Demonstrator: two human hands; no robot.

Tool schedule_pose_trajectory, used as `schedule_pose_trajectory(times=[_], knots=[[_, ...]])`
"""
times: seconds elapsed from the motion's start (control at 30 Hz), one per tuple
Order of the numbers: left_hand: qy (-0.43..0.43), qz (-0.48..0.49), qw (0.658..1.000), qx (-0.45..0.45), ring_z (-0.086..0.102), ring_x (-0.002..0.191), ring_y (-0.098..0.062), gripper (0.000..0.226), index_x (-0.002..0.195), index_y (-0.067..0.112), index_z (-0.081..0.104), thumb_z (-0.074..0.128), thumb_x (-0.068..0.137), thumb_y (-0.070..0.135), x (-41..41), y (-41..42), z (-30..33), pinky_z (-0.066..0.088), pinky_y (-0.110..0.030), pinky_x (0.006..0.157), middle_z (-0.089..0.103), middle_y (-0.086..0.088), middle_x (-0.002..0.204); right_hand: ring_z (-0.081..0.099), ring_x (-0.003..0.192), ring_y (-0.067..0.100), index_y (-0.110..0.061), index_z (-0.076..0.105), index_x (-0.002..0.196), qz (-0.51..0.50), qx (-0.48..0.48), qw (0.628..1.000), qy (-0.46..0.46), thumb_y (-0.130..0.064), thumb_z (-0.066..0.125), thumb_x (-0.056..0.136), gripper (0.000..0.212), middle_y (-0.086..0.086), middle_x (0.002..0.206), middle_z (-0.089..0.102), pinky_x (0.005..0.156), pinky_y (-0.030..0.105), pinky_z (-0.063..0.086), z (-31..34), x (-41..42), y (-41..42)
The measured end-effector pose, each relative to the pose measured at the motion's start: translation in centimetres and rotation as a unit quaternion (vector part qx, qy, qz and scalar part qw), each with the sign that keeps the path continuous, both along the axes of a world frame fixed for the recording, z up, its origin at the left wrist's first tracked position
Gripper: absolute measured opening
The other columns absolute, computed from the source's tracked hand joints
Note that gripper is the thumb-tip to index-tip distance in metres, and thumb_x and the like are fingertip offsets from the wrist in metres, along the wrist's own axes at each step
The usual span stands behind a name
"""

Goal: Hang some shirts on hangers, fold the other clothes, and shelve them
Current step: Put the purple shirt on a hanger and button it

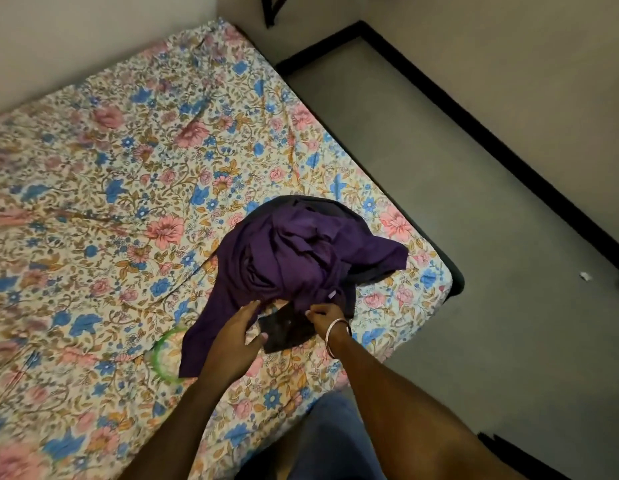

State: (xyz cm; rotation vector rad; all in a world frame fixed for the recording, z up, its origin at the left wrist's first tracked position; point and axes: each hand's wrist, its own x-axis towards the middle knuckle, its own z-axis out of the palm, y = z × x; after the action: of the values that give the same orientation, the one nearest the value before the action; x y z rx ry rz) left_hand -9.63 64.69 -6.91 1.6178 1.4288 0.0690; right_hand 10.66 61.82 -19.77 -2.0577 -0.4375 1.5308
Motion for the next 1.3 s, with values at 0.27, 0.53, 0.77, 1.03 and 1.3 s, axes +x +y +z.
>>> schedule_pose_trajectory(times=[0.27, 0.53, 0.77, 1.03, 1.3], knots=[[-0.134, 0.198, 0.97, 0.034, 0.06, 0.112, -0.017, 0.082, 0.158, 0.02, 0.028, 0.067, 0.087, 0.034, -6.2, -3.1, 4.2, 0.048, -0.029, 0.091, 0.058, 0.002, 0.127, 0.059, 0.1, 0.003, 0.001, 0.068, 0.121, 0.196, 0.305, 0.924, 0.124, -0.002, 0.057, 0.097, 0.026, 0.002, 0.109, 0.057, 0.095, 0.016, 0.044, 15.5, -14.6, -1.5], [-0.16, 0.194, 0.931, 0.265, 0.064, 0.106, -0.013, 0.036, 0.133, 0.029, 0.056, 0.044, 0.102, 0.015, -21.3, -5.8, 12.3, 0.055, -0.035, 0.09, 0.066, 0.0, 0.121, 0.05, 0.112, 0.026, -0.023, 0.059, 0.134, 0.342, 0.493, 0.757, -0.258, -0.013, 0.067, 0.08, 0.056, 0.004, 0.122, 0.049, 0.091, 0.04, 0.05, 26.4, -26.3, -3.2], [0.055, 0.025, 0.92, 0.388, 0.055, 0.071, -0.027, 0.051, 0.126, 0.026, 0.043, 0.053, 0.079, 0.01, -32.3, -7.8, 19.3, 0.039, -0.036, 0.056, 0.062, -0.006, 0.099, 0.058, 0.106, 0.036, -0.025, 0.068, 0.12, 0.432, 0.446, 0.663, -0.417, -0.017, 0.059, 0.081, 0.041, 0.008, 0.113, 0.067, 0.081, 0.041, 0.044, 33.0, -33.0, -3.3], [-0.037, 0.329, 0.836, 0.438, 0.059, 0.09, -0.016, 0.036, 0.115, 0.021, 0.057, 0.058, 0.09, -0.004, -43.3, -12.0, 18.6, 0.046, -0.03, 0.074, 0.062, -0.005, 0.107, 0.066, 0.091, 0.036, -0.02, 0.072, 0.109, 0.34, 0.551, 0.691, -0.321, -0.02, 0.046, 0.071, 0.046, 0.01, 0.097, 0.074, 0.069, 0.037, 0.05, 40.3, -37.9, -1.8], [0.004, 0.252, 0.866, 0.432, 0.058, 0.07, -0.015, 0.021, 0.092, 0.029, 0.06, 0.072, 0.091, 0.046, -47.9, -15.8, 19.4, 0.042, -0.039, 0.06, 0.058, 0.006, 0.074, 0.064, 0.076, 0.022, -0.012, 0.075, 0.101, 0.293, 0.558, 0.759, -0.165, -0.003, 0.056, 0.087, 0.025, 0.003, 0.08, 0.07, 0.067, 0.035, 0.052, 38.2, -38.8, 0.9]])
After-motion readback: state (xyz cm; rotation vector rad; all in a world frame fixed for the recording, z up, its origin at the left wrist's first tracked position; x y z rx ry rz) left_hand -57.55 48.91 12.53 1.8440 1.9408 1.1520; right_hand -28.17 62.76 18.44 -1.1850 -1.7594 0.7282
